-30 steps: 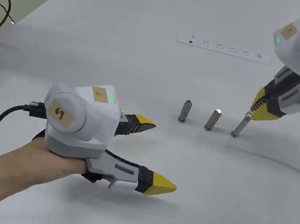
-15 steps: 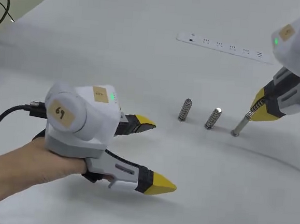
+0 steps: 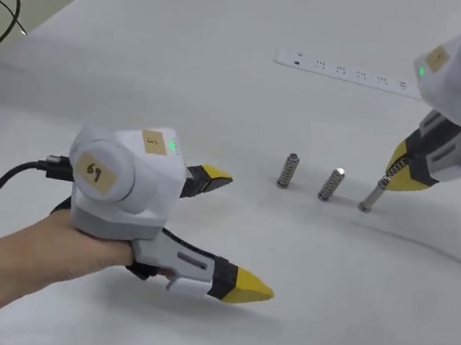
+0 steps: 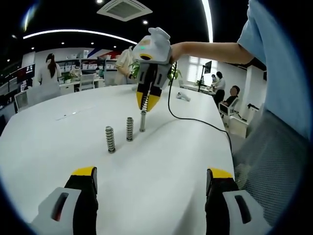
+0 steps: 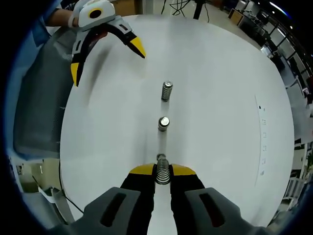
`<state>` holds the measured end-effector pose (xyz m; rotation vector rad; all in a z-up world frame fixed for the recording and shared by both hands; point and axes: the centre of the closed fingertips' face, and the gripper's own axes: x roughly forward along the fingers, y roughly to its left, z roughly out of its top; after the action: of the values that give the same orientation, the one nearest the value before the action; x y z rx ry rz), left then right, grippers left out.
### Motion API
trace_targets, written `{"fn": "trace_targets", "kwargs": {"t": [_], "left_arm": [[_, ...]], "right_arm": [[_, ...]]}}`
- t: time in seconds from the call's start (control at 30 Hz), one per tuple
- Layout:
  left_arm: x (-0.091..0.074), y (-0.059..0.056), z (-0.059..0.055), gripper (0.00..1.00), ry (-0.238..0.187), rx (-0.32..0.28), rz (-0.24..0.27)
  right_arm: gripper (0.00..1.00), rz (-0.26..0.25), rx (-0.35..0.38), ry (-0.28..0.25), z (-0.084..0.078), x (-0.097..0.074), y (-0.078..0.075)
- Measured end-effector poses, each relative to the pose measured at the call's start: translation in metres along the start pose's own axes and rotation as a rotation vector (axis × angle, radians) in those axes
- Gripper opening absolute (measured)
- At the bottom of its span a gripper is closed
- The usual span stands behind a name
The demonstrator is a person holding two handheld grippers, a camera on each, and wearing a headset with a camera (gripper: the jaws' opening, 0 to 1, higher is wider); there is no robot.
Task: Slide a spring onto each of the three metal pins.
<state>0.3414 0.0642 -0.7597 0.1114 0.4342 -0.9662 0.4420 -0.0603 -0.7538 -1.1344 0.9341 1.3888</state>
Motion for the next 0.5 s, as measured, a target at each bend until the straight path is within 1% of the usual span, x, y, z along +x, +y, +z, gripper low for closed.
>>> {"fn": "trace_targets", "kwargs": {"t": [0.1, 0.2, 0.5], "left_arm": [[-0.0007, 0.002, 0.0018, 0.94, -0.01, 0.001, 0.009], [-0.0011, 0.0043, 0.002, 0.98, -0.01, -0.003, 0.02], [-0.0027, 0.0056, 0.0047, 0.98, -0.019, -0.004, 0.027]], "right_arm": [[0.08, 0.002, -0.001, 0.002, -0.0001, 0.001, -0.0001], [0.08, 0.002, -0.006, 0.008, -0.0013, 0.002, -0.0006], [0.08, 0.007, -0.004, 0.011, -0.002, 0.0061, -0.0008]]}}
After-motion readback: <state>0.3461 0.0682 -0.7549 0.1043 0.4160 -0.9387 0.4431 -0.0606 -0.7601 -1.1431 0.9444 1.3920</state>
